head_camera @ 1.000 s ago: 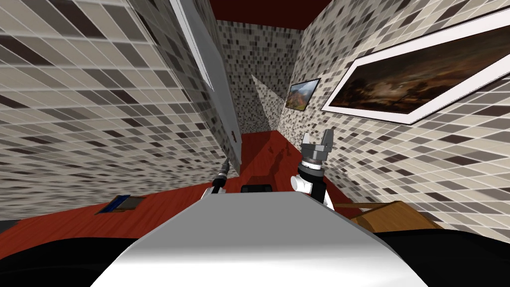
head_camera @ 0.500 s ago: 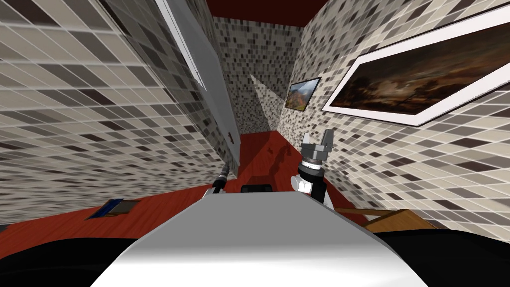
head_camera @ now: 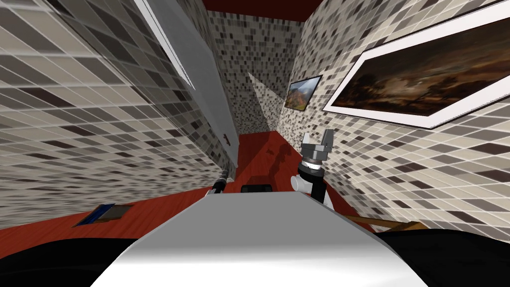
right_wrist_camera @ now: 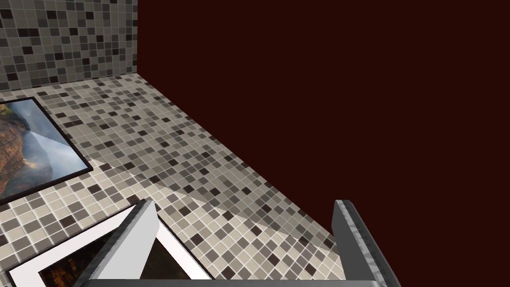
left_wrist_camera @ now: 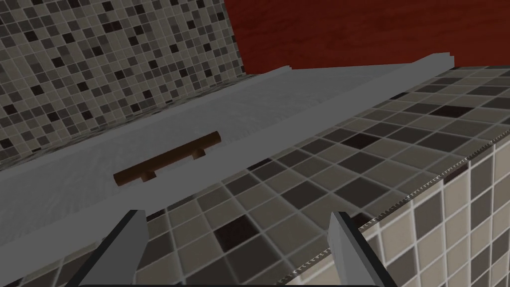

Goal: Push the door open

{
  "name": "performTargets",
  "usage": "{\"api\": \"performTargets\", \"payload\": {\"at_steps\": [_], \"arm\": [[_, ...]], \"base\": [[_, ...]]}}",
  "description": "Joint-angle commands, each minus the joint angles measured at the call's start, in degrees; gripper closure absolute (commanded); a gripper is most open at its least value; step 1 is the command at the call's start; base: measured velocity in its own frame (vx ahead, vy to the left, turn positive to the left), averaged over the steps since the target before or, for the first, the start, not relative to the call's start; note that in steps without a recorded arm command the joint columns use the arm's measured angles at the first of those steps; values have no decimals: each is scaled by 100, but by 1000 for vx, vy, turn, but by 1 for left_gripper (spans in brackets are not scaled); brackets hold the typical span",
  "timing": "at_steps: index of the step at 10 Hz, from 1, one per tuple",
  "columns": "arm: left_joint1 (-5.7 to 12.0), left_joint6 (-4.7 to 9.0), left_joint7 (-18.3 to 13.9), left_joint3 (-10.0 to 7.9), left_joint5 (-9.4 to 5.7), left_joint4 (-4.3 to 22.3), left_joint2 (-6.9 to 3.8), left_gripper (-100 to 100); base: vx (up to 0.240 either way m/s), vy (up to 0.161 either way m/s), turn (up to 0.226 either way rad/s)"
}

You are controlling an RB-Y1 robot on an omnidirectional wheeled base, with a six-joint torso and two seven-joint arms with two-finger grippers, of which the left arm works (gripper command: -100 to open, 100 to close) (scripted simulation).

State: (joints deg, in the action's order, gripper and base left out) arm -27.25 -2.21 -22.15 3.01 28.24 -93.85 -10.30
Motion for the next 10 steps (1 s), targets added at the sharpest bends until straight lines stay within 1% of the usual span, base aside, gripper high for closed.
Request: {"api": "performTargets", "payload": {"at_steps": [1, 2, 3, 4, 6, 7, 9, 10], "arm": [[50, -66, -65, -17, 74, 164, -7, -100], [70, -212, -172, -12, 173, 309, -47, -100], [80, -285, -225, -9, 222, 382, -66, -100], [100, -431, -331, -4, 321, 527, -106, -100], [120, -576, -438, 1, 420, 672, -145, -100], [140, -722, -544, 6, 518, 817, -185, -100], [164, -872, -653, 7, 620, 965, -224, -100], [188, -1022, -762, 8, 722, 1113, -264, -100]], "base": [[64, -55, -3], [96, -54, -2], [112, -76, -3], [134, -128, -2], [138, -83, 4], [159, -79, -3], [134, -78, 2], [140, -81, -1]]}}
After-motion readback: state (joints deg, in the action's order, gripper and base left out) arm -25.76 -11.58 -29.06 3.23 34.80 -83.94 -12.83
